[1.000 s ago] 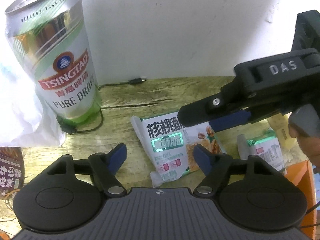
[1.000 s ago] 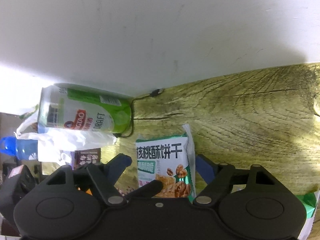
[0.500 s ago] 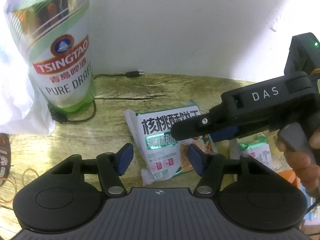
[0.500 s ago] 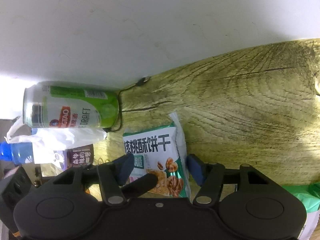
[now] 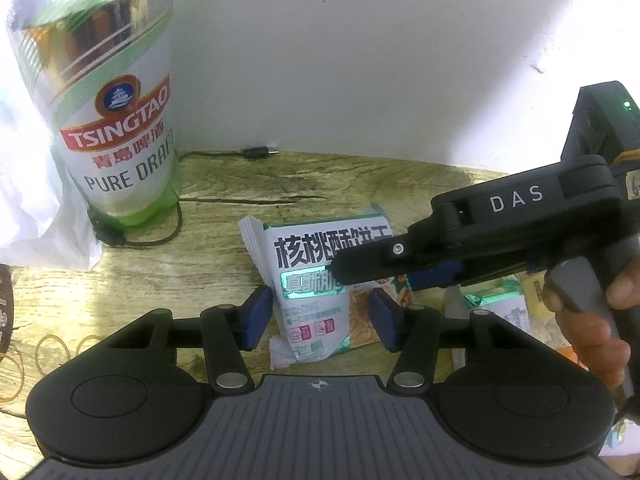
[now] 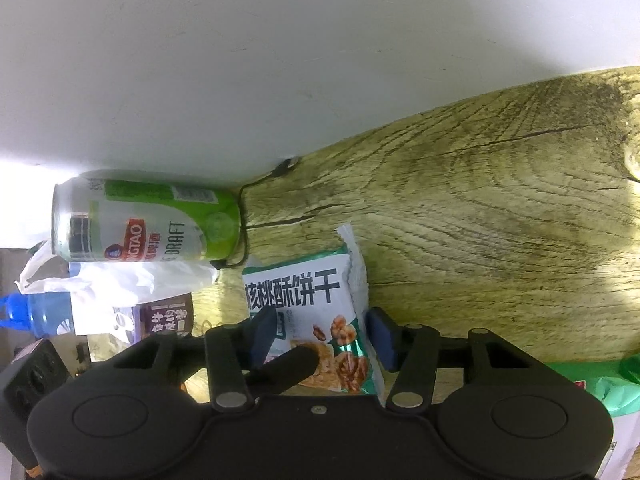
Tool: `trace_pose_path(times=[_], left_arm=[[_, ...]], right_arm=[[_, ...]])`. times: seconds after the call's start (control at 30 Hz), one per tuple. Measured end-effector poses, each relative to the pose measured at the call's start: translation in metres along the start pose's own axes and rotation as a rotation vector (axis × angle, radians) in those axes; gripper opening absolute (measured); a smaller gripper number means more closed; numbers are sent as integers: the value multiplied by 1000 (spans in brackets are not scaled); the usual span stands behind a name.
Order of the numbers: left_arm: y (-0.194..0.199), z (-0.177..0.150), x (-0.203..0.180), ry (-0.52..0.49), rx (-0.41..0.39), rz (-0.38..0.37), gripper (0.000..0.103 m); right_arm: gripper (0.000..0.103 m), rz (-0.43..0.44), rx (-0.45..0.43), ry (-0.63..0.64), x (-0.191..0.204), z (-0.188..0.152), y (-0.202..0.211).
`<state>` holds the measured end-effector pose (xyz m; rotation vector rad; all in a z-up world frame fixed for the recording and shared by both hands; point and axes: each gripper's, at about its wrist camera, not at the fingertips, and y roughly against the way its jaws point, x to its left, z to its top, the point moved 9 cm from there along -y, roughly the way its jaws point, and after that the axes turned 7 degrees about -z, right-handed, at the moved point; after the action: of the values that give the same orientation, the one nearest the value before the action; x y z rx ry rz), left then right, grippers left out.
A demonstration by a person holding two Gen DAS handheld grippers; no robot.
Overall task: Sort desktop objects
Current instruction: 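Close the left gripper on the walnut biscuit packet while the right gripper closes on it, then lift the walnut biscuit packet with both grippers and carry it over the orange tray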
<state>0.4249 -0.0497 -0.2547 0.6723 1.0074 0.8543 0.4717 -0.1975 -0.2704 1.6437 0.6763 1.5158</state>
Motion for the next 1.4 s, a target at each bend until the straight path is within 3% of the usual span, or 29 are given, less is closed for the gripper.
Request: trace_pose_path(times=[0.7,1.4], left_arm=[[34,1,-20,-22,-59,-4,52],[78,-40,-63,-77,-81,-20,52]], right_arm=[[50,13,-79,42,24,-17,42],[50,33,-145,46,27,-86,93]])
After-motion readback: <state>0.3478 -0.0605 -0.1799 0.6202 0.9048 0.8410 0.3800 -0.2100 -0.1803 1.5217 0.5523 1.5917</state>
